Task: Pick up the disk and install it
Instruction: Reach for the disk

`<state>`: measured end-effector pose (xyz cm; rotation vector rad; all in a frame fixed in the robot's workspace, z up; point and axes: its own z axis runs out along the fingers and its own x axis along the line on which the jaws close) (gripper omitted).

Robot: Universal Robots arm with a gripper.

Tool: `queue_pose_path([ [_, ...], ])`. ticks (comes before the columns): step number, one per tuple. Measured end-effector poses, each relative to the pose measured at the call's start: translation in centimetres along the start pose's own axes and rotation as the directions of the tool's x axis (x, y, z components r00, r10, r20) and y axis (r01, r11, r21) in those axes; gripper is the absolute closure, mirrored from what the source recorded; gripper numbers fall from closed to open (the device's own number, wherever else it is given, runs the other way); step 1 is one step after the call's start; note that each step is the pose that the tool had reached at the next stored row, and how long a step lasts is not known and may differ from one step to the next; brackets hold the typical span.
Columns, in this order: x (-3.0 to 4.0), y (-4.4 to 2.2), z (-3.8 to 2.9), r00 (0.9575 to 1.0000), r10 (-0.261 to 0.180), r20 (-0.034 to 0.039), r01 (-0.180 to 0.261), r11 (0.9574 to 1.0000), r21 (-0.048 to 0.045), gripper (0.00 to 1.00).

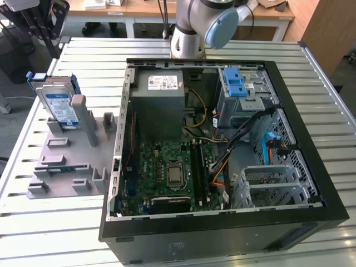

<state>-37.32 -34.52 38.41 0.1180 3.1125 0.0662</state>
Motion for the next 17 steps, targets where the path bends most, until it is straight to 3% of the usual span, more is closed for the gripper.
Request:
queue_pose_path([
  [17,3.89,-0.22,0.06,1.0000,0.000,-0.0001,0.000,1.0000,0.0001,0.89],
])
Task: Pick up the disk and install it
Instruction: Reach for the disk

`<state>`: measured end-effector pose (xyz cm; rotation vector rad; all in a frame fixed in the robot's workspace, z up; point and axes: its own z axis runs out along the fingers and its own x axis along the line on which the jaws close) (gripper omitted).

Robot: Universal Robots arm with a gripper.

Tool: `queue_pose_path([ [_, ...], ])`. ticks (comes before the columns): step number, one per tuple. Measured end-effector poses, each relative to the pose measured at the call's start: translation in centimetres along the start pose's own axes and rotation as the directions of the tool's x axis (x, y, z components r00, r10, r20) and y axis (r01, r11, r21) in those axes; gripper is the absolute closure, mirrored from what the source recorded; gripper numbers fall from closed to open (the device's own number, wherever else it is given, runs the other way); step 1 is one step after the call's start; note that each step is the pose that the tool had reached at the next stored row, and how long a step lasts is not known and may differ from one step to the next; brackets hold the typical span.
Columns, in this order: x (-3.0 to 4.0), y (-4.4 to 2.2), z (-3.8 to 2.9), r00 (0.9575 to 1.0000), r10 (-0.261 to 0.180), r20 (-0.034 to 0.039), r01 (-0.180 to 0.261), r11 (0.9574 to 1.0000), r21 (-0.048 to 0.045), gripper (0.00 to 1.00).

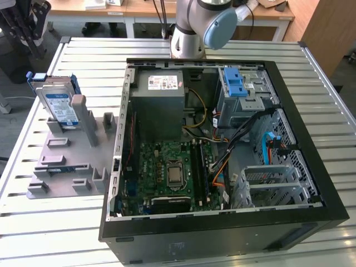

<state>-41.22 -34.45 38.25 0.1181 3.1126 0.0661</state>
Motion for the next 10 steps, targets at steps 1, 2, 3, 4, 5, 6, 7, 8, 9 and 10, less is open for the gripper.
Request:
queue_pose_path([
  [1,0.21,-0.02,0.01,1.0000,0.000,0.0000,0.000,1.0000,0.0000,0.89],
  [2,0.40,-0.03,0.02,1.0000,0.000,0.0000,0.000,1.0000,0.0000,0.89],
  [3,0.60,-0.05,0.02,1.0000,0.000,0.0001,0.000,1.0000,0.0000,0.89],
  [4,0.81,-0.06,0.03,1.0000,0.000,0.0001,0.000,1.0000,-0.0001,0.89],
  [5,1.03,-0.08,0.03,1.0000,0.000,0.0000,0.000,1.0000,0.0000,0.89],
  [6,1.25,-0.10,0.04,1.0000,0.000,0.0001,0.000,1.0000,-0.0001,0.89],
  [7,1.48,-0.11,0.04,1.0000,0.000,0.0001,0.000,1.0000,-0.0001,0.89],
  [8,1.73,-0.13,0.04,1.0000,0.000,-0.0001,0.000,1.0000,0.0000,0.89],
  [9,1.97,-0.15,0.05,1.0000,0.000,0.0000,0.000,1.0000,0.0000,0.89],
  [10,2.17,-0.17,0.06,1.0000,0.000,0.0001,0.000,1.0000,-0.0001,0.89],
])
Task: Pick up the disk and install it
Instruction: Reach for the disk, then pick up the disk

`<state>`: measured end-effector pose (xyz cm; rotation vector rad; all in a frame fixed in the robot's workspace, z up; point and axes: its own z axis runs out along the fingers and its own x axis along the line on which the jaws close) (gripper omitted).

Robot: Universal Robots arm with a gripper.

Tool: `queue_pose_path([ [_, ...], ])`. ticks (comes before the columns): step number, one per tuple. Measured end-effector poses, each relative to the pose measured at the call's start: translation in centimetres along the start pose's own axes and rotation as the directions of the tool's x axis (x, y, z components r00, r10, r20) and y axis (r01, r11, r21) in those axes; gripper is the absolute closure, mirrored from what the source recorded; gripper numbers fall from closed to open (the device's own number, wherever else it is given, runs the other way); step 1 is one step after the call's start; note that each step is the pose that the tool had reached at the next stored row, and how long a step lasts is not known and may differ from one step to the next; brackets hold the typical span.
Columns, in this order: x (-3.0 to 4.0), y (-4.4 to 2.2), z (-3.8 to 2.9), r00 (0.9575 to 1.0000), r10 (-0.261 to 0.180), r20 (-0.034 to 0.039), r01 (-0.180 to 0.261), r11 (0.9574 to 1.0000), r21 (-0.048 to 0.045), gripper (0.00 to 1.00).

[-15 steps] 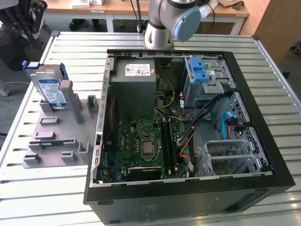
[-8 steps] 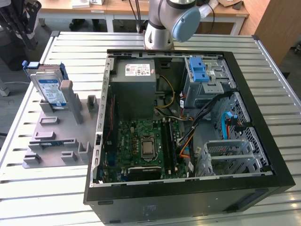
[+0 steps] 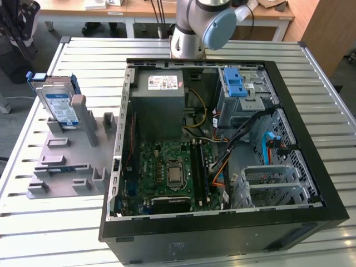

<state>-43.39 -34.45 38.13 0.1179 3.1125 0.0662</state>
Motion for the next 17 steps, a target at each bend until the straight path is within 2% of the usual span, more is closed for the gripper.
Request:
queue_pose_path([
  [2,0.22,-0.02,0.00,1.0000,0.000,-0.0002,0.000,1.0000,0.0001,0.89],
  [17,0.23,-0.02,0.00,1.0000,-0.004,-0.0002,0.004,1.0000,-0.0001,0.89],
])
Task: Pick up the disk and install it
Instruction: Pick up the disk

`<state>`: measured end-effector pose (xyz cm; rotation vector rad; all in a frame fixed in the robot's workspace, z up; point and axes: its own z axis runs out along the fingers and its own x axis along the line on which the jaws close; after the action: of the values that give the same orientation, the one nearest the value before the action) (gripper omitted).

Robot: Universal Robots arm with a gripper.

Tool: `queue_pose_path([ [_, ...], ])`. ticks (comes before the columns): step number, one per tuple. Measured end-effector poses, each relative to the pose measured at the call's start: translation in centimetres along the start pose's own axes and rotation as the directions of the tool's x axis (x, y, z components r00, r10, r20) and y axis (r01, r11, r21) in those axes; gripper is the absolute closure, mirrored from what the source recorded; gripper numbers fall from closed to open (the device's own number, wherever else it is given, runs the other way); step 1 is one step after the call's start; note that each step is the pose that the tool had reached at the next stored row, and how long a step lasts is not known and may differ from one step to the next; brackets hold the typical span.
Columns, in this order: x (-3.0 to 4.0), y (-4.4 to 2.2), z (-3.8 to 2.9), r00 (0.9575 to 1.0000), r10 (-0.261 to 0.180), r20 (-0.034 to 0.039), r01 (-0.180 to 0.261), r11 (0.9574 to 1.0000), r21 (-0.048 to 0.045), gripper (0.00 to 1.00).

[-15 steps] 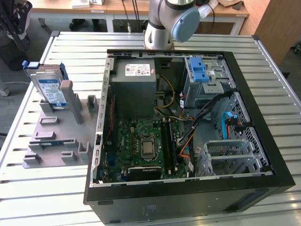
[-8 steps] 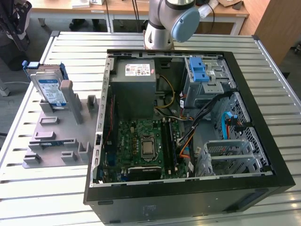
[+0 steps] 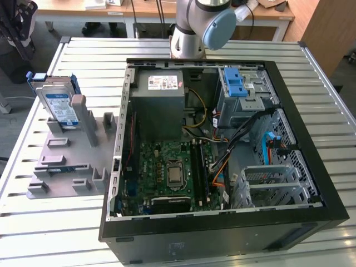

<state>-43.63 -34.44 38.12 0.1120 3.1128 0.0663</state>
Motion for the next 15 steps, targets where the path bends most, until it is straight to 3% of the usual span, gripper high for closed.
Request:
queue_pose_path([
  [15,0.05,0.00,-0.01,0.9967,-0.081,-0.0035,0.081,0.9967,-0.0020,0.89],
])
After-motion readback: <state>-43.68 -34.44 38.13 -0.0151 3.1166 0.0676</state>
